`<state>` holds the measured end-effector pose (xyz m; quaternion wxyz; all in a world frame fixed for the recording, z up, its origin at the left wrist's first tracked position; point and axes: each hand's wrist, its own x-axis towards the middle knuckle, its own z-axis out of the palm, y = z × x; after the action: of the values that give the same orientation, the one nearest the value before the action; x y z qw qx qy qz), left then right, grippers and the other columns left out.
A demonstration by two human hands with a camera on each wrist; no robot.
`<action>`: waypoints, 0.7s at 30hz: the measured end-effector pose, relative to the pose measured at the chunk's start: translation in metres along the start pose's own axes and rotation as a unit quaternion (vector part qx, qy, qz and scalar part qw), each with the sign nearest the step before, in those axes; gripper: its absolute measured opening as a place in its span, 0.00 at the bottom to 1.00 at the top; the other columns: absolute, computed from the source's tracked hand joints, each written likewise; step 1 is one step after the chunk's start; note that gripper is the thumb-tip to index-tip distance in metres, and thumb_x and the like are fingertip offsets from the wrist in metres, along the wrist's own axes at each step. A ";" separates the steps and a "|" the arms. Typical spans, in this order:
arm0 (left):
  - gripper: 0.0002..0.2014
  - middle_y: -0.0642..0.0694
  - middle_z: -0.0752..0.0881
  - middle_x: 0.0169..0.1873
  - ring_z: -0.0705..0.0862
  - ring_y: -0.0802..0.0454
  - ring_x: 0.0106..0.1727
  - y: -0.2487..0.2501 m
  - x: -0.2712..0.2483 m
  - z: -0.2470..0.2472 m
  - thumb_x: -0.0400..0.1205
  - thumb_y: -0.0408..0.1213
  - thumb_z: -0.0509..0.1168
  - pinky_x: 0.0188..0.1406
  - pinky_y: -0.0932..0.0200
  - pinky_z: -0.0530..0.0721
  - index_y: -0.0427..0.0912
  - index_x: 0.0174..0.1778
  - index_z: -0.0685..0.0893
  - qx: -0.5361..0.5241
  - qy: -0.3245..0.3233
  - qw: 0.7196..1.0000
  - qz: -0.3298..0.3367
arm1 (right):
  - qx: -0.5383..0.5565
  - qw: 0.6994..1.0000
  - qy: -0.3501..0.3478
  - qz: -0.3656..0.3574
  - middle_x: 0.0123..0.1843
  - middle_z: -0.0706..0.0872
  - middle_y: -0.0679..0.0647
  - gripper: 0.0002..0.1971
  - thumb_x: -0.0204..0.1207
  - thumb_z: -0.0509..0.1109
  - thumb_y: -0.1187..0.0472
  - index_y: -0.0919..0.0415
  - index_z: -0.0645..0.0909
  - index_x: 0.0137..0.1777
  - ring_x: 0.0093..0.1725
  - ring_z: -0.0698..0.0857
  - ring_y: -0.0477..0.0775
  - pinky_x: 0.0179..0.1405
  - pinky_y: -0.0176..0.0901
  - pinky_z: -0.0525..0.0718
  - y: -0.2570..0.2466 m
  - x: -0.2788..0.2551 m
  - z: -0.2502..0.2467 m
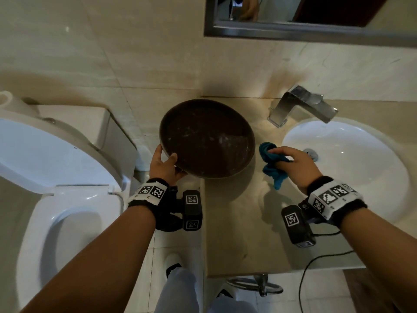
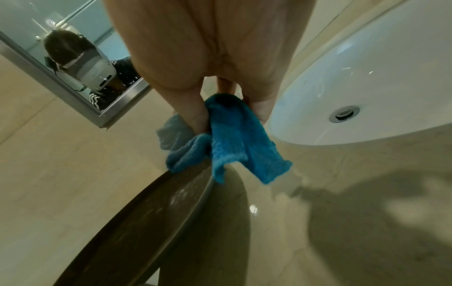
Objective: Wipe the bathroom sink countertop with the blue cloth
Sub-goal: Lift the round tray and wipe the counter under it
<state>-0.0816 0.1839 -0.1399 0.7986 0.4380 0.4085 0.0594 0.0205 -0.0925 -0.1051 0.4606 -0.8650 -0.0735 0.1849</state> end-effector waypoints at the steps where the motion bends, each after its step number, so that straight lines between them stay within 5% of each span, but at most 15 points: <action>1: 0.28 0.37 0.71 0.73 0.77 0.32 0.68 0.000 0.002 0.001 0.85 0.27 0.55 0.58 0.32 0.81 0.57 0.79 0.62 0.003 -0.002 1.000 -0.002 | 0.015 1.000 0.003 -0.004 0.62 0.82 0.61 0.18 0.73 0.63 0.79 0.57 0.82 0.54 0.56 0.83 0.62 0.57 0.49 0.82 0.000 0.003 0.001; 5: 0.28 0.36 0.71 0.74 0.77 0.32 0.67 -0.001 0.010 0.003 0.85 0.27 0.55 0.55 0.35 0.83 0.58 0.78 0.62 0.012 -0.005 1.000 -0.007 | 0.047 0.999 0.006 -0.019 0.58 0.82 0.58 0.18 0.73 0.64 0.79 0.56 0.81 0.52 0.51 0.84 0.59 0.47 0.33 0.86 -0.004 0.010 0.005; 11: 0.29 0.36 0.70 0.74 0.76 0.31 0.68 0.000 0.023 0.009 0.85 0.27 0.56 0.52 0.36 0.83 0.57 0.78 0.62 0.010 -0.004 1.000 -0.015 | 0.071 0.997 -0.003 -0.024 0.56 0.83 0.57 0.19 0.73 0.65 0.78 0.50 0.82 0.48 0.50 0.85 0.59 0.52 0.42 0.86 -0.008 0.018 0.009; 15: 0.29 0.36 0.69 0.75 0.75 0.31 0.69 0.000 0.030 0.012 0.85 0.27 0.55 0.52 0.37 0.83 0.58 0.79 0.61 0.020 -0.013 0.999 -0.021 | 0.064 0.997 -0.012 -0.031 0.54 0.83 0.53 0.21 0.74 0.65 0.77 0.46 0.81 0.47 0.47 0.86 0.52 0.48 0.34 0.86 -0.010 0.023 0.012; 18: 0.29 0.36 0.68 0.75 0.75 0.31 0.69 0.000 0.035 0.015 0.85 0.27 0.55 0.52 0.37 0.83 0.58 0.79 0.61 0.028 -0.021 0.999 -0.022 | 0.064 0.998 -0.008 -0.026 0.54 0.83 0.52 0.20 0.74 0.66 0.77 0.46 0.82 0.47 0.49 0.85 0.55 0.52 0.41 0.85 -0.009 0.027 0.014; 21: 0.29 0.35 0.67 0.76 0.74 0.31 0.71 0.000 0.040 0.018 0.85 0.26 0.55 0.52 0.37 0.82 0.56 0.79 0.60 0.028 -0.025 0.999 -0.027 | 0.060 0.998 -0.005 -0.024 0.55 0.83 0.52 0.19 0.73 0.66 0.76 0.49 0.82 0.50 0.50 0.85 0.55 0.49 0.36 0.86 -0.008 0.031 0.013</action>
<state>-0.0424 0.1901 -0.1585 0.7973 0.4505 0.4013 0.0158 0.0440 -0.0686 -0.1132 0.5153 -0.8332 -0.0853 0.1818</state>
